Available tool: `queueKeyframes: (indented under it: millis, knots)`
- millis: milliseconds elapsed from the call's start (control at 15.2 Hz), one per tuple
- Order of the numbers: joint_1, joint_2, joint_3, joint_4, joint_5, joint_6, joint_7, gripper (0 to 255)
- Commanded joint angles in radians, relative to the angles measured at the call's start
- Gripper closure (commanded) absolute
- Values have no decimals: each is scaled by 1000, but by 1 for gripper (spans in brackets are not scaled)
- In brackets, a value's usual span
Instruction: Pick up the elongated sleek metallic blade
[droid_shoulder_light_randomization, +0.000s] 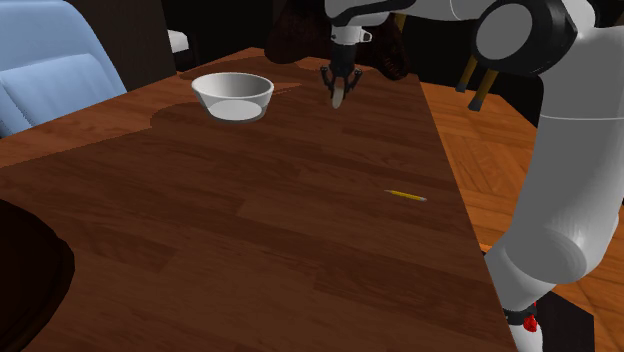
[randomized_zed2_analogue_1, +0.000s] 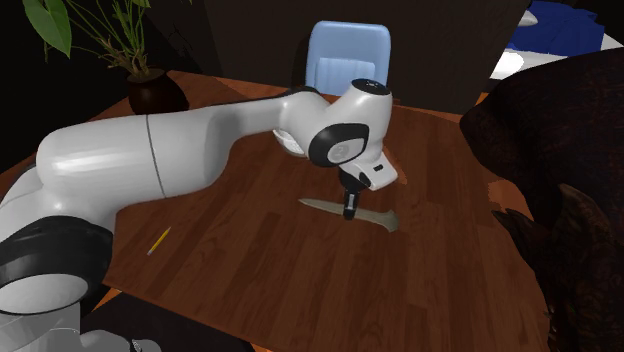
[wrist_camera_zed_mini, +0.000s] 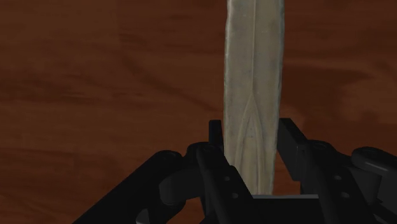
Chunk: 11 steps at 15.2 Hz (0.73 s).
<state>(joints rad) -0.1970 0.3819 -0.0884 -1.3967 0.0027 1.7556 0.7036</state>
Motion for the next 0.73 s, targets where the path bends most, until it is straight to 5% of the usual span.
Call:
queueKeyframes:
  millis: [0, 660]
  knots:
    - [0, 0, 0, 29, 0, -29, 0, 255]
    - [-3, 17, -1, 163, 2, -147, -3, 255]
